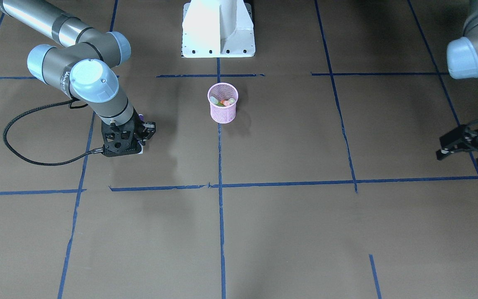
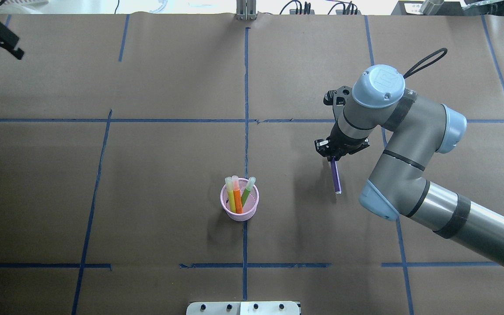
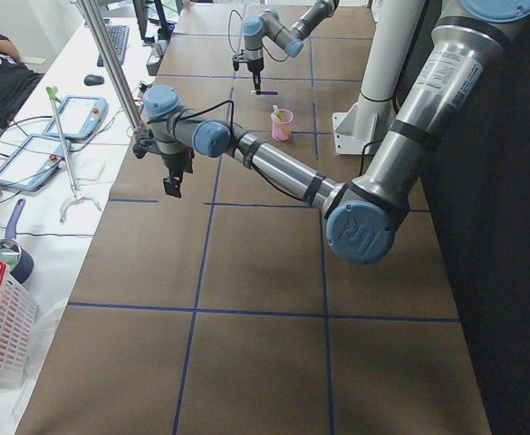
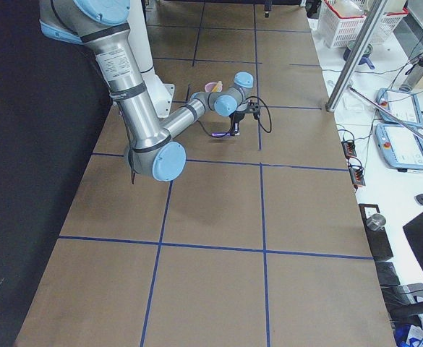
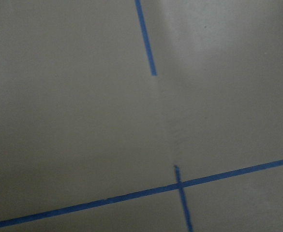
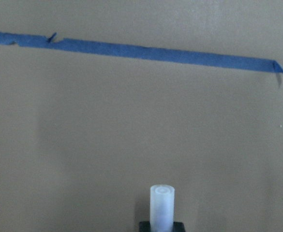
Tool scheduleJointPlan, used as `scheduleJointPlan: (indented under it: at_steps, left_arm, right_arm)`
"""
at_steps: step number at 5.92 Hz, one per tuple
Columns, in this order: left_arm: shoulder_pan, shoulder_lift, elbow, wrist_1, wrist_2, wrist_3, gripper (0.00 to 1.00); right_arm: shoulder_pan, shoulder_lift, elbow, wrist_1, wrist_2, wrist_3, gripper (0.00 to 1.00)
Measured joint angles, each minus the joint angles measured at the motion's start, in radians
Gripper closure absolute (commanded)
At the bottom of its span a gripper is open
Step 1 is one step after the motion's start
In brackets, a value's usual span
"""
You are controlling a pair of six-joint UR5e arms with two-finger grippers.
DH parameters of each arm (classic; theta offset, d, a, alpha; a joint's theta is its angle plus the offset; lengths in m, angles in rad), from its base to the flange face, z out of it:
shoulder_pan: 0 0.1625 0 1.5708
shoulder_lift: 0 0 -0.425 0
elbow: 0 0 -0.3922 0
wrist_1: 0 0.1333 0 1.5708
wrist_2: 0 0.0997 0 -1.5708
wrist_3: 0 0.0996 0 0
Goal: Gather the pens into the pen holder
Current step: 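Lift the purple marker with the right gripper and carry it toward the cup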
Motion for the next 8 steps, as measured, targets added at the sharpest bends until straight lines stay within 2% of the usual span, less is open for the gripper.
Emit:
scheduleJointPlan:
  at_steps: [2, 3, 6, 8]
  left_arm:
    - [-0.098, 0.021, 0.198, 0.011, 0.0, 0.268, 0.0]
    - [-0.147, 0.05, 0.264, 0.007, 0.0, 0.384, 0.0]
    - [-0.204, 0.219, 0.298, -0.086, 0.001, 0.503, 0.0]
    - [-0.206, 0.248, 0.299, -0.099, 0.003, 0.501, 0.0]
  right_arm:
    - [-0.001, 0.026, 0.034, 0.0, -0.084, 0.007, 1.0]
    - [-0.002, 0.055, 0.038, 0.0, -0.122, 0.022, 1.0]
    - [-0.028, 0.142, 0.083, -0.003, -0.352, 0.058, 1.0]
    - [-0.043, 0.143, 0.217, -0.046, -0.501, 0.038, 1.0]
